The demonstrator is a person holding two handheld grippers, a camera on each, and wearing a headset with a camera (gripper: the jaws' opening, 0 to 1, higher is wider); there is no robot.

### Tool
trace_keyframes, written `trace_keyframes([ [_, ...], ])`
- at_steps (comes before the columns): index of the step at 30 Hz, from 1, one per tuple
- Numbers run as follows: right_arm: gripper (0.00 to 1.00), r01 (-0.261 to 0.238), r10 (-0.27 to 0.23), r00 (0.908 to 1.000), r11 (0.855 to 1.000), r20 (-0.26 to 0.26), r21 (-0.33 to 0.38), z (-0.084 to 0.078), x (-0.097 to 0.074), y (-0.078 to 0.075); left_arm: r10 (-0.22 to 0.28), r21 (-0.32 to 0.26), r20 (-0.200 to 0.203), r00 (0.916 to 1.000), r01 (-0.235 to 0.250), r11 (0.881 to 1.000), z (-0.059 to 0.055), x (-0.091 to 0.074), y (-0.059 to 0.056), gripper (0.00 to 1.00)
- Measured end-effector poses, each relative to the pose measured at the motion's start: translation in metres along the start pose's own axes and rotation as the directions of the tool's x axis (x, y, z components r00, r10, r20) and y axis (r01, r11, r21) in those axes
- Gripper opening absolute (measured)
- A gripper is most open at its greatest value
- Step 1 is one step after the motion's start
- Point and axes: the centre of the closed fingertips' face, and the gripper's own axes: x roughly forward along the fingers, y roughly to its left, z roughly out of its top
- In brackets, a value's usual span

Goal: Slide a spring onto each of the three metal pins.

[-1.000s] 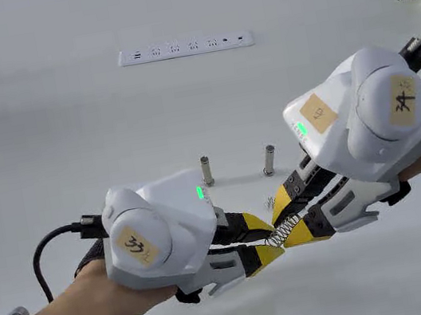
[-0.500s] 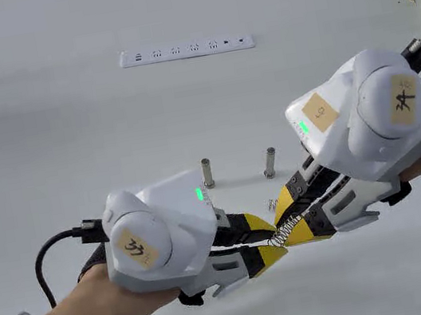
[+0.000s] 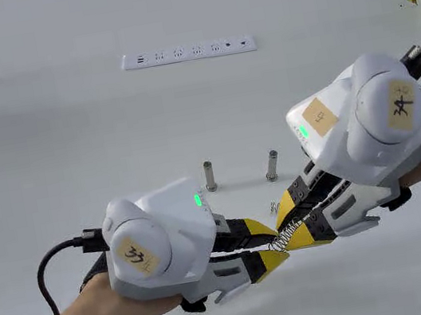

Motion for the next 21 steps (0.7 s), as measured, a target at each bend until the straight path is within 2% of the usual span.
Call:
trace_keyframes([
  [5, 0.07, 0.006, -0.006, 1.0000, 1.000, -0.002, -0.002, 0.000, 0.000, -0.002, 0.041, -0.044, 0.007, 0.9991, -0.040, 0.998, -0.006, -0.005, 0.007, 0.16],
  [11, 0.07, 0.012, -0.012, 0.9999, 1.000, -0.007, -0.004, -0.002, 0.000, -0.005, 0.094, -0.086, 0.010, 0.9956, -0.092, 0.992, -0.013, -0.011, 0.016, 0.30],
  [16, 0.07, 0.014, -0.014, 0.9998, 1.000, -0.011, -0.006, -0.002, 0.000, -0.008, 0.142, -0.118, -0.005, 0.9899, -0.141, 0.983, -0.023, -0.017, 0.025, 0.45],
  [21, 0.07, 0.014, -0.014, 0.9997, 1.000, -0.017, -0.014, -0.002, 0.001, -0.009, 0.200, -0.165, -0.010, 0.9796, -0.199, 0.966, -0.031, -0.025, 0.034, 0.57],
])
